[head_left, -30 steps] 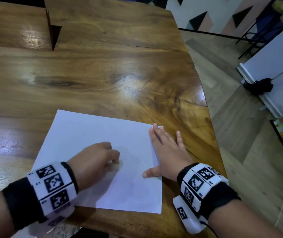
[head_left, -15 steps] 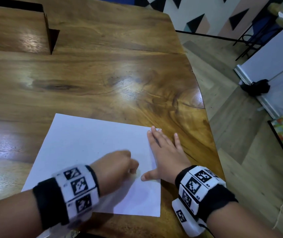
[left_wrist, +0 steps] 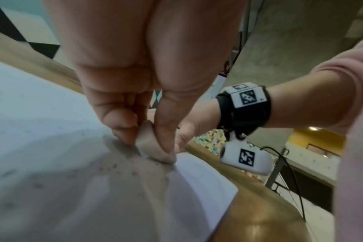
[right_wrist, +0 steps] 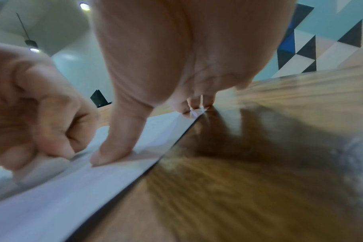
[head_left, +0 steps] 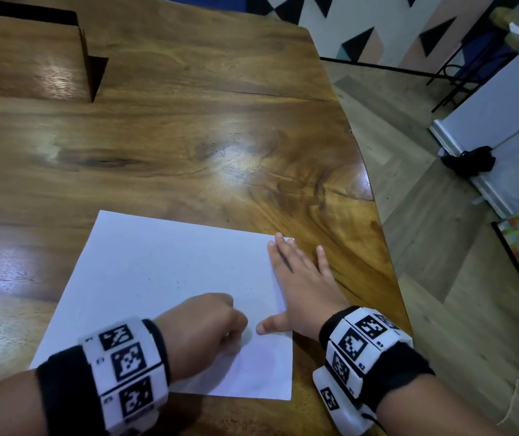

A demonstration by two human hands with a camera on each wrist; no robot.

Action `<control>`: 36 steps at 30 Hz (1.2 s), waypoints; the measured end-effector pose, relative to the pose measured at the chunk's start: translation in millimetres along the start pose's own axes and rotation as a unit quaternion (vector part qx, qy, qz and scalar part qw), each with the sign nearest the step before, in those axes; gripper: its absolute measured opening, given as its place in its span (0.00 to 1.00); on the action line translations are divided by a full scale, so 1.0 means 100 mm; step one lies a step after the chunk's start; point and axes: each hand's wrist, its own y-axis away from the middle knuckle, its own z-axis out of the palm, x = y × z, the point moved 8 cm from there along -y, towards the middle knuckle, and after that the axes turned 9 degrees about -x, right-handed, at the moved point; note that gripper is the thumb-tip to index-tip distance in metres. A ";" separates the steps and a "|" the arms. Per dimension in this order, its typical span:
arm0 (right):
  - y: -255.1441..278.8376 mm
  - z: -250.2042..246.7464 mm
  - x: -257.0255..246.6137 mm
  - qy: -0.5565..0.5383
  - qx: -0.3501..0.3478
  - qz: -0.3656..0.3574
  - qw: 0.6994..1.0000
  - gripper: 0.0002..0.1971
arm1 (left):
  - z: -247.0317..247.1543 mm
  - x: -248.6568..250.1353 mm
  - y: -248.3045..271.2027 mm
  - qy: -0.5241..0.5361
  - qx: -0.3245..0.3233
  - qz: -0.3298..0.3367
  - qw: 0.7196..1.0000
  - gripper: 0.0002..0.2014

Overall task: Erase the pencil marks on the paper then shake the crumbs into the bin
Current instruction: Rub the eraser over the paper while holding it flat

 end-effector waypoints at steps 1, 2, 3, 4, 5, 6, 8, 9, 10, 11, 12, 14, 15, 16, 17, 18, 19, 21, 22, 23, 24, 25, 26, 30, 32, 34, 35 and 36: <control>-0.01 0.01 0.00 -0.001 -0.001 0.000 1.000 0.65 | 0.01 0.00 0.02 -0.005 0.001 -0.009 1.000 0.09; -0.01 0.02 0.01 -0.002 -0.003 0.000 1.000 0.65 | 0.01 -0.01 0.02 -0.010 0.003 -0.017 1.000 0.10; 0.00 0.02 0.03 -0.003 -0.004 0.004 1.000 0.65 | 0.01 -0.02 0.02 -0.009 0.003 -0.023 1.000 0.11; 0.01 0.02 0.07 -0.005 -0.004 0.011 1.000 0.65 | 0.03 -0.03 0.02 -0.007 0.002 -0.027 1.000 0.11; 0.03 0.03 0.12 -0.009 -0.004 0.020 1.000 0.66 | 0.04 -0.03 0.02 -0.003 0.002 -0.030 1.000 0.11; 0.06 0.03 0.17 -0.012 -0.004 0.028 1.000 0.67 | 0.05 -0.03 0.03 0.001 0.000 -0.034 0.999 0.10; 0.11 0.05 0.24 -0.013 -0.006 0.037 0.999 0.68 | 0.06 -0.03 0.02 0.004 -0.012 -0.041 0.999 0.09; 0.13 0.05 0.26 -0.013 -0.008 0.037 0.999 0.68 | 0.02 -0.02 -0.01 0.003 -0.018 -0.042 0.999 0.08; 0.14 0.05 0.26 -0.012 -0.010 0.037 0.999 0.68 | -0.06 -0.03 -0.06 0.006 -0.016 -0.042 0.999 0.07; 0.15 0.04 0.25 -0.010 -0.010 0.037 0.999 0.68 | -0.19 -0.05 -0.13 0.016 -0.002 -0.050 0.999 0.07; 0.14 0.04 0.24 -0.005 -0.008 0.037 0.999 0.68 | -0.36 -0.11 -0.22 0.031 0.027 -0.066 0.997 0.07; 0.14 0.02 0.22 0.006 -0.007 0.040 0.999 0.68 | -0.72 -0.29 -0.38 0.062 0.113 -0.110 0.985 0.07; 0.14 0.01 0.22 0.011 -0.007 0.042 0.999 0.68 | -0.86 -0.37 -0.45 0.070 0.149 -0.131 0.978 0.07; 0.14 0.01 0.22 0.017 -0.007 0.043 0.999 0.68 | -0.92 -0.43 -0.51 0.074 0.171 -0.144 0.972 0.07; 0.15 0.00 0.21 0.022 -0.007 0.044 0.999 0.68 | -0.94 -0.46 -0.56 0.078 0.180 -0.151 0.969 0.07; 0.14 0.00 0.21 0.026 -0.007 0.045 0.999 0.68 | -0.92 -0.47 -0.59 0.082 0.182 -0.154 0.968 0.07; 0.14 -0.01 0.21 0.030 -0.008 0.044 0.999 0.68 | -0.88 -0.47 -0.60 0.089 0.184 -0.153 0.967 0.07; 0.13 -0.01 0.21 0.038 -0.008 0.043 0.998 0.68 | -0.79 -0.42 -0.60 0.106 0.180 -0.136 0.968 0.06; 0.13 -0.01 0.20 0.042 -0.009 0.042 0.998 0.67 | -0.73 -0.38 -0.60 0.107 0.171 -0.121 0.972 0.05; 0.12 -0.01 0.20 0.047 -0.011 0.040 0.998 0.67 | -0.68 -0.34 -0.60 0.098 0.158 -0.107 0.977 0.05; 0.12 -0.01 0.20 0.050 -0.012 0.039 0.998 0.67 | -0.66 -0.30 -0.60 0.084 0.149 -0.097 0.980 0.05; 0.12 -0.01 0.20 0.051 -0.011 0.039 0.998 0.67 | -0.67 -0.30 -0.59 0.072 0.147 -0.096 0.982 0.06; 0.12 -0.02 0.19 0.052 -0.009 0.039 0.998 0.67 | -0.70 -0.32 -0.59 0.064 0.150 -0.103 0.981 0.06; 0.12 -0.05 0.17 0.056 0.001 0.032 0.998 0.68 | -0.78 -0.42 -0.56 0.073 0.165 -0.126 0.975 0.08; 0.10 -0.04 0.15 0.045 0.002 0.020 0.999 0.69 | -0.77 -0.40 -0.55 0.073 0.164 -0.124 0.976 0.08; 0.08 -0.04 0.13 0.020 0.001 -0.004 1.000 0.69 | -0.78 -0.38 -0.54 0.071 0.164 -0.123 0.976 0.08; 0.07 -0.03 0.12 0.012 -0.001 -0.017 1.000 0.68 | -0.78 -0.38 -0.55 0.069 0.163 -0.125 0.976 0.08; 0.06 -0.02 0.12 0.008 -0.004 -0.026 1.000 0.68 | -0.79 -0.39 -0.55 0.067 0.162 -0.126 0.976 0.09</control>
